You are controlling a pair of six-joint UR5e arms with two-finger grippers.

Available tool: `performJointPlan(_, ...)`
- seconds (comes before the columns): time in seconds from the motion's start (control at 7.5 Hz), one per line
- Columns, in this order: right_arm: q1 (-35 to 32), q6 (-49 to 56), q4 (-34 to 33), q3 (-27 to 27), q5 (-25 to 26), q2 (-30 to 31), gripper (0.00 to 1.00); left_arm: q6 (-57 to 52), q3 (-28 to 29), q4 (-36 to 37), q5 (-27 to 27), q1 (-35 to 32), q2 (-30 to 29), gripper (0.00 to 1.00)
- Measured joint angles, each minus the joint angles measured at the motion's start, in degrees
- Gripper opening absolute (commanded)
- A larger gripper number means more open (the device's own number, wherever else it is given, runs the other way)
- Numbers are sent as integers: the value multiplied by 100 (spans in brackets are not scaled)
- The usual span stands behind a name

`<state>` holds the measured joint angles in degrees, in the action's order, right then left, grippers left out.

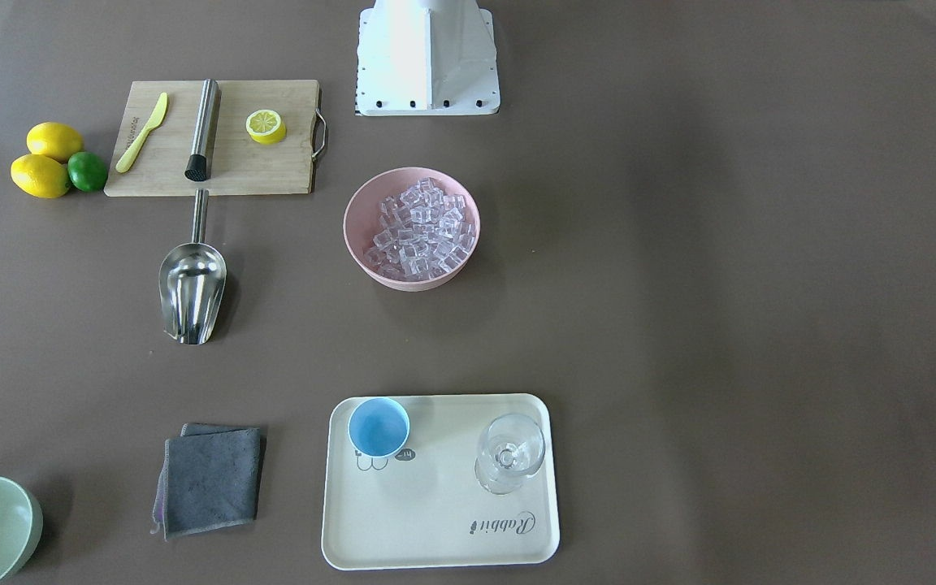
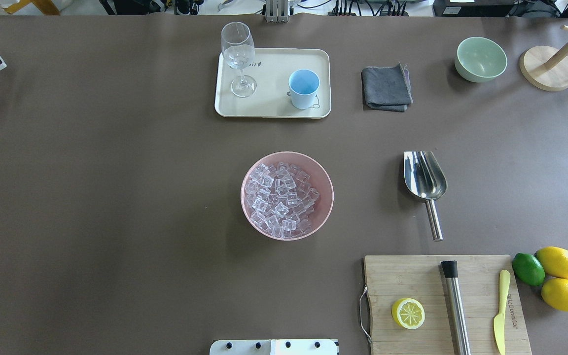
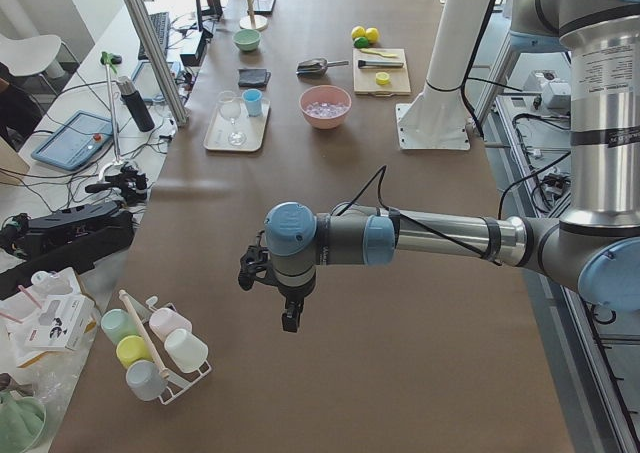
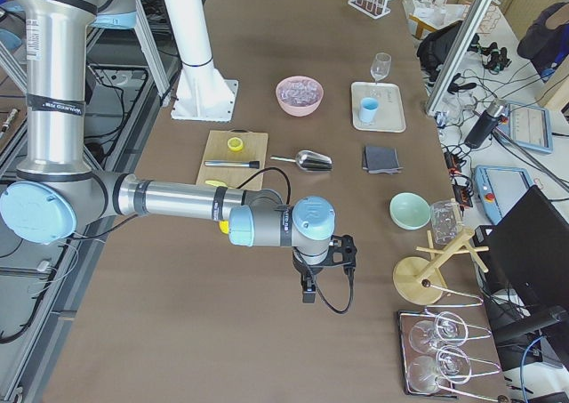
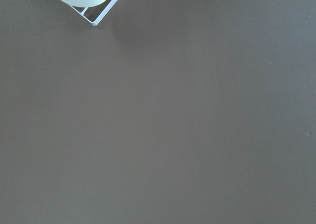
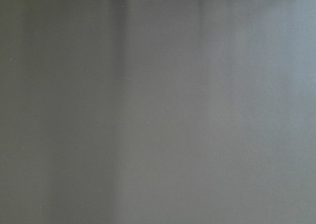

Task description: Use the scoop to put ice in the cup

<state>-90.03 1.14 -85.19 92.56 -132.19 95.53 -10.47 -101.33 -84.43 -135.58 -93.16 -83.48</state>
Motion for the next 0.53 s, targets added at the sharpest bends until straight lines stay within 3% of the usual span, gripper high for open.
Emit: performJointPlan(0.53,2,12,43,-33,4,13,100,-14,-202,65,-5,-219,282,99)
